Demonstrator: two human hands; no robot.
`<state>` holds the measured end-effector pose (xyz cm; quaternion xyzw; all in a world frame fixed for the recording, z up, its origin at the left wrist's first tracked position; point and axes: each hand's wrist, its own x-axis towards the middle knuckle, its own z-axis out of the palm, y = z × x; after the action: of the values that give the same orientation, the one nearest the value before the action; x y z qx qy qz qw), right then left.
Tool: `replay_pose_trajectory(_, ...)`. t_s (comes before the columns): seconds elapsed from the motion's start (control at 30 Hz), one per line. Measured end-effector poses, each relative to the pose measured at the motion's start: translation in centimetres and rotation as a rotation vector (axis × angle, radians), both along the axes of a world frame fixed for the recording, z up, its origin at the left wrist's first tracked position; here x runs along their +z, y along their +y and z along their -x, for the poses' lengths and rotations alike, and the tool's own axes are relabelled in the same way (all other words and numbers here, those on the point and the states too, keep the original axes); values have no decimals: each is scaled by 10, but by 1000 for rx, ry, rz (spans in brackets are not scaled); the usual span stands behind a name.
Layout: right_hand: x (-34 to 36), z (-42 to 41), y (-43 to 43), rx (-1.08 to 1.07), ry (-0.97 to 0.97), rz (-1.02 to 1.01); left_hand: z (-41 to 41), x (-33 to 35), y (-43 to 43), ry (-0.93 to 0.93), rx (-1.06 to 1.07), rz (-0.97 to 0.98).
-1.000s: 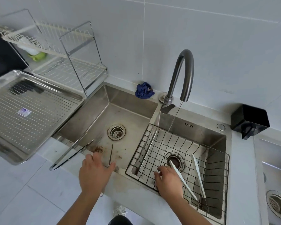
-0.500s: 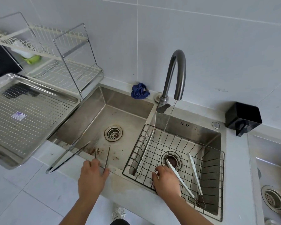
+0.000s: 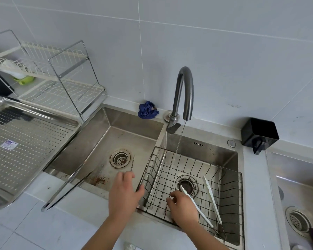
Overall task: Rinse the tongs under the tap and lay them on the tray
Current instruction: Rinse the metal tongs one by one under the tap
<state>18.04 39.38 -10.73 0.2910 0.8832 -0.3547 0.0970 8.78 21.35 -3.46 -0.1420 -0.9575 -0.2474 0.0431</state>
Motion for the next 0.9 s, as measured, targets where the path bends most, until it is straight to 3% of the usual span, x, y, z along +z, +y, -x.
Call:
replay_pose_trajectory(0.07,18,10,4,-121,42,202,3,2,10,45,-52,-10)
replay_pose_trajectory(0.17,55,34,10,-296,234,670,5,3,21,144,-156,17)
replay_pose_trajectory(0.23,77,50,13,-322,335,847,4,5,28,192,-205,38)
replay_pose_trajectory(0.43,95,76,13,-335,387,780,10,10,43,251,-267,7)
replay_pose_trajectory(0.53,97,84,20,-376,426,762,12,11,44,21,-204,-204)
replay_pose_trajectory(0.67,100,91,30,-382,479,756,18,6,43,-623,-104,-547)
replay_pose_trajectory(0.73,101,93,33,-371,480,760,20,6,47,-840,-102,-669)
replay_pose_trajectory(0.8,100,95,35,-353,465,772,19,5,49,-891,-71,-712)
replay_pose_trajectory(0.9,102,102,36,-397,445,813,17,0,53,-775,-50,-621)
